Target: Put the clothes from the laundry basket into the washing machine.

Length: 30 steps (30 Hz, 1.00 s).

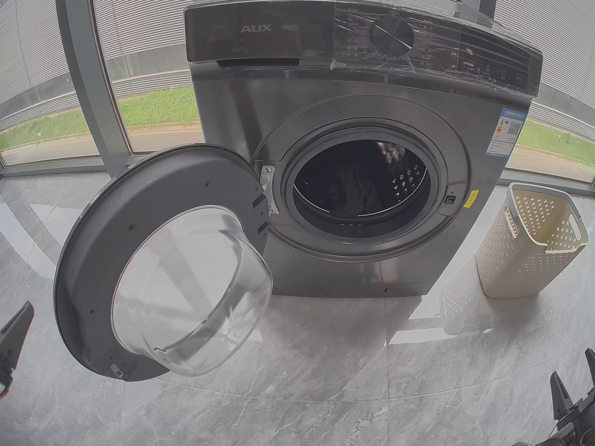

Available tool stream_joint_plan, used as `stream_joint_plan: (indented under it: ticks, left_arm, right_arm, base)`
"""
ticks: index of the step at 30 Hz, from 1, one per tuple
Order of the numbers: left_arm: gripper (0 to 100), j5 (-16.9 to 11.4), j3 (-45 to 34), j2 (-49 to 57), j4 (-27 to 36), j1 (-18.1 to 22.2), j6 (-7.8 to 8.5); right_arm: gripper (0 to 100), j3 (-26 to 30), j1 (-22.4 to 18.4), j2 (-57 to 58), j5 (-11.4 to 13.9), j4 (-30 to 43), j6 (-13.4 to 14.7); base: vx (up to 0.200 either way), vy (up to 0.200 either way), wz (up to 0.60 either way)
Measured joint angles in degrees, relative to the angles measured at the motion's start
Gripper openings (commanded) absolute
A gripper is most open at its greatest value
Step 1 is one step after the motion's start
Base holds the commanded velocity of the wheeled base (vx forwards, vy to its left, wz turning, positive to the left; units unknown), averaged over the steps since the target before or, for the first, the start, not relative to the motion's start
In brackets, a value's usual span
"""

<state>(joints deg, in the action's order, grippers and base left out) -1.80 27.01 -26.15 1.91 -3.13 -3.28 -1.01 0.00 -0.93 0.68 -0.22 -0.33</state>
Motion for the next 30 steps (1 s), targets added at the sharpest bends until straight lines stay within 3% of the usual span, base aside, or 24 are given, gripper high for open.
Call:
stream_joint_plan:
  ticks: [5,12,15,23,25,30]
  left_arm:
    - [100,-1.17,3.57,-10.89,-2.32,-0.41,0.39]
    - [100,-4.27,5.69,-24.5,-10.47,0.38,0.57]
    - [100,-8.7,6.11,-28.72,-12.29,0.99,0.61]
    - [100,-23.83,6.56,-32.95,-13.08,1.07,0.63]
    - [100,-25.56,6.66,-32.91,-13.0,-0.02,0.57]
    - [100,-25.98,7.07,-31.87,-12.71,-4.77,0.49]
  right_arm:
    - [100,0.0,0.0,0.0,-0.02,0.0,0.01]
    - [100,0.0,0.0,0.0,0.0,-0.02,0.01]
    - [100,0.0,0.0,0.0,0.0,0.0,0.01]
    - [100,0.0,0.0,0.0,0.0,0.0,0.01]
    - [100,0.0,0.0,0.0,0.0,-0.02,0.01]
    - [100,0.0,0.0,0.0,-0.02,0.0,0.01]
  base:
    - [0.0,0.0,0.0]
    - [0.0,0.0,0.0]
    - [0.0,0.0,0.0]
    - [0.0,0.0,0.0]
    - [0.0,0.0,0.0]
    - [0.0,0.0,0.0]
